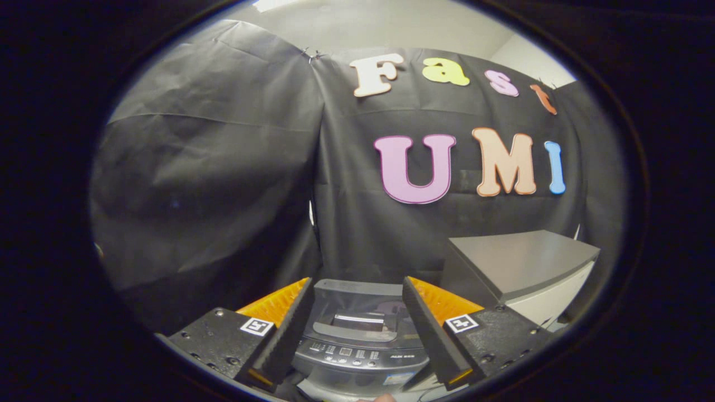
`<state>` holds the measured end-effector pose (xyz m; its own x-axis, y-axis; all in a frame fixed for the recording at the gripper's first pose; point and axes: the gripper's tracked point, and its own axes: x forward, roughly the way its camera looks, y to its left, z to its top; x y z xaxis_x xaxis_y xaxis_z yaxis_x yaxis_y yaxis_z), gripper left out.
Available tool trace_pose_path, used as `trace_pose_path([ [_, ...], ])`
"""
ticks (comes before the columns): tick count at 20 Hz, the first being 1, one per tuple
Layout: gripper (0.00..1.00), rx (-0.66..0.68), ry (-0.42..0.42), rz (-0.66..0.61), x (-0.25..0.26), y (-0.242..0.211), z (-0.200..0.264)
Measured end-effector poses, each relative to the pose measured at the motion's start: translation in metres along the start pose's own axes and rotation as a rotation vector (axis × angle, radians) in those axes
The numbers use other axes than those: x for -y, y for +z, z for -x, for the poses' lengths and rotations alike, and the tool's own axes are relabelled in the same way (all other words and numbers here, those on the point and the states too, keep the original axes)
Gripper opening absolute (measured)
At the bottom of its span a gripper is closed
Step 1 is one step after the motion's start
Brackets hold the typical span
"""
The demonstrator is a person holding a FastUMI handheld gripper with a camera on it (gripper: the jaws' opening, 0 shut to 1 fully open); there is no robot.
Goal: Put the clothes into the washing machine and then close the washing machine lid.
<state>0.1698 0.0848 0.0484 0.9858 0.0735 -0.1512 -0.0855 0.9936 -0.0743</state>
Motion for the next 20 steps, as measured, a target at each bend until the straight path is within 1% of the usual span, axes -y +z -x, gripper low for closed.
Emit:
trace_pose_path([
  [4,0.96,0.014,0.013,-0.026,-0.004,0.003,0.024],
  [5,0.96,0.023,0.007,-0.029,-0.002,0.01,0.034],
  [9,0.96,0.062,-0.028,-0.032,0.009,0.011,0.058],
  [14,0.96,0.083,-0.039,-0.072,0.02,0.014,0.087],
  [15,0.96,0.086,-0.042,-0.073,0.022,0.019,0.098],
  [20,0.98,0.097,-0.054,-0.043,0.029,0.012,0.135],
])
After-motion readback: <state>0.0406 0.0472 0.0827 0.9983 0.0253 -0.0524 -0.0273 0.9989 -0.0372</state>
